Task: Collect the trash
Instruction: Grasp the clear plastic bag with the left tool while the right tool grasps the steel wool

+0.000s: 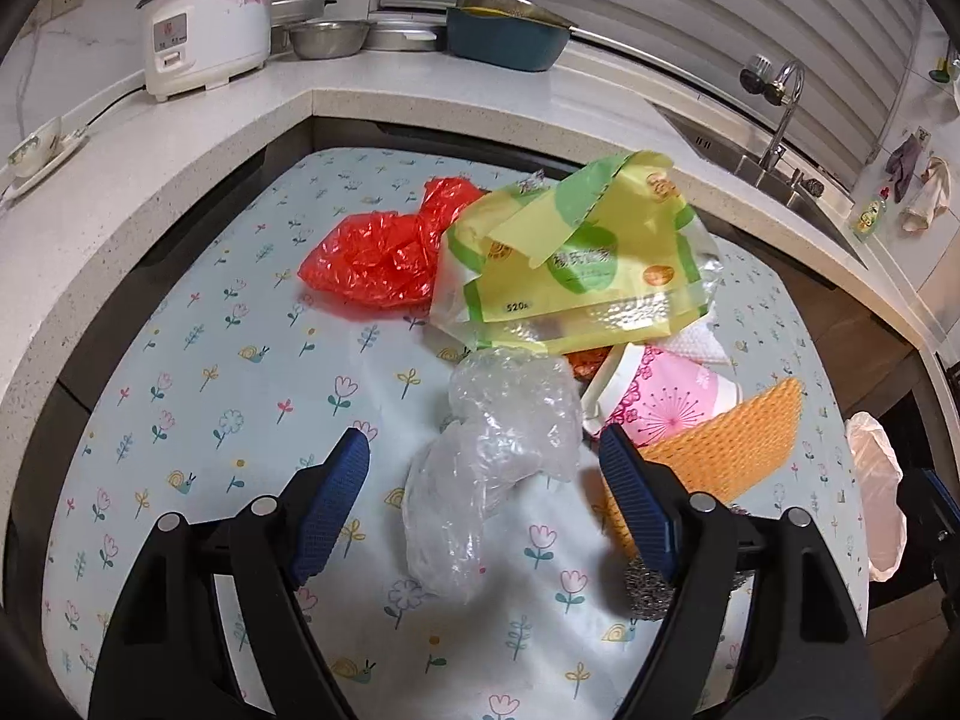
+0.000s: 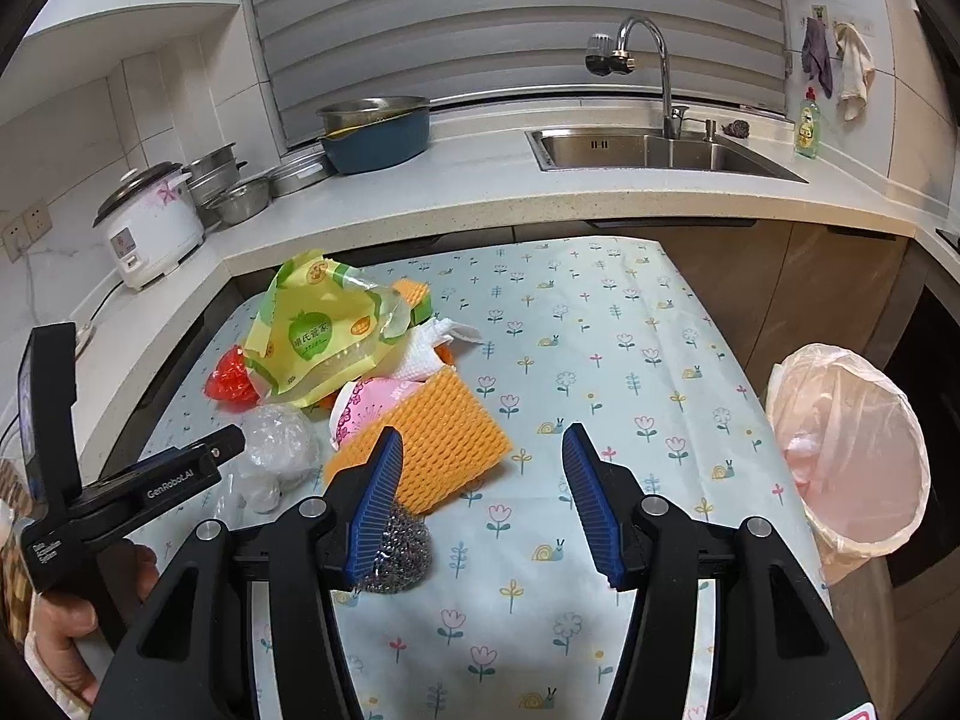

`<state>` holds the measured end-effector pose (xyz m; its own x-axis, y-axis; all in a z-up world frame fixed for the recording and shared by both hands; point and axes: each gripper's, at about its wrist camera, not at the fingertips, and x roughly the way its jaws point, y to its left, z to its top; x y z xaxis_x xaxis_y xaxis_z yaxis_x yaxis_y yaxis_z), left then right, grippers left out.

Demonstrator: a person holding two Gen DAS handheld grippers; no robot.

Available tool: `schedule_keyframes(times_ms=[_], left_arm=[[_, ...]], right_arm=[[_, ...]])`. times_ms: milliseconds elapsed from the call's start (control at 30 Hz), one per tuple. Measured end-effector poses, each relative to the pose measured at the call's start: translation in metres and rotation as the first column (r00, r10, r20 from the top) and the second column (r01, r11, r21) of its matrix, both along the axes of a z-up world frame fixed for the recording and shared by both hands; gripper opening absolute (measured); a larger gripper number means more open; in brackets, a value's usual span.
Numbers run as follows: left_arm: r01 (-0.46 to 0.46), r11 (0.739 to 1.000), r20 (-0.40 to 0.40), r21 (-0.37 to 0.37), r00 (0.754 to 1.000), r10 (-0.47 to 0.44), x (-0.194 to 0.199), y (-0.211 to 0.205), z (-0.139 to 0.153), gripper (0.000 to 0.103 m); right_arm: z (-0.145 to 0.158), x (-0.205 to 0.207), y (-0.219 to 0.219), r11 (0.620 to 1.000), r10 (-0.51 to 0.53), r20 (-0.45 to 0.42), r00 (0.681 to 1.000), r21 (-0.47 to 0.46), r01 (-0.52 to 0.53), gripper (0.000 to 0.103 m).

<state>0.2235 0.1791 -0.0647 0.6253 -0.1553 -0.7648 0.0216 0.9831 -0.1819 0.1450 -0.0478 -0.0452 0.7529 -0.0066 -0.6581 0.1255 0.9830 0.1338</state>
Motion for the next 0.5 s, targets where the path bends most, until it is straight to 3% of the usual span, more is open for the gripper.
schedule_keyframes(times_ms=[267, 367, 433, 500], left_arm=[[-0.009, 1.000, -0.057, -0.028, 0.998, 0.008, 0.014, 0.010, -0.027, 0.073], [0.021, 0.999, -0.062, -0.039, 0.998, -0.024, 0.016, 0.008, -0.030, 0.057], [0.045, 0.998, -0.063, -0.042, 0.997, -0.047, 0.016, 0.006, -0.031, 0.037], [0.063, 0.997, -0.057, -0.041, 0.996, -0.065, 0.015, 0.003, -0.031, 0.029]], right_arm=[[-0.018, 0.011, 0.020, 0.999, 0.033, -0.047, 0.998, 0.004, -0.033, 0.055], [-0.026, 0.014, 0.026, 0.999, 0.044, -0.066, 0.997, 0.009, -0.044, 0.059], [-0.033, 0.015, 0.030, 0.998, 0.055, -0.080, 0.995, 0.018, -0.054, 0.060], [-0.039, 0.016, 0.033, 0.998, 0.062, -0.093, 0.994, 0.024, -0.060, 0.064]])
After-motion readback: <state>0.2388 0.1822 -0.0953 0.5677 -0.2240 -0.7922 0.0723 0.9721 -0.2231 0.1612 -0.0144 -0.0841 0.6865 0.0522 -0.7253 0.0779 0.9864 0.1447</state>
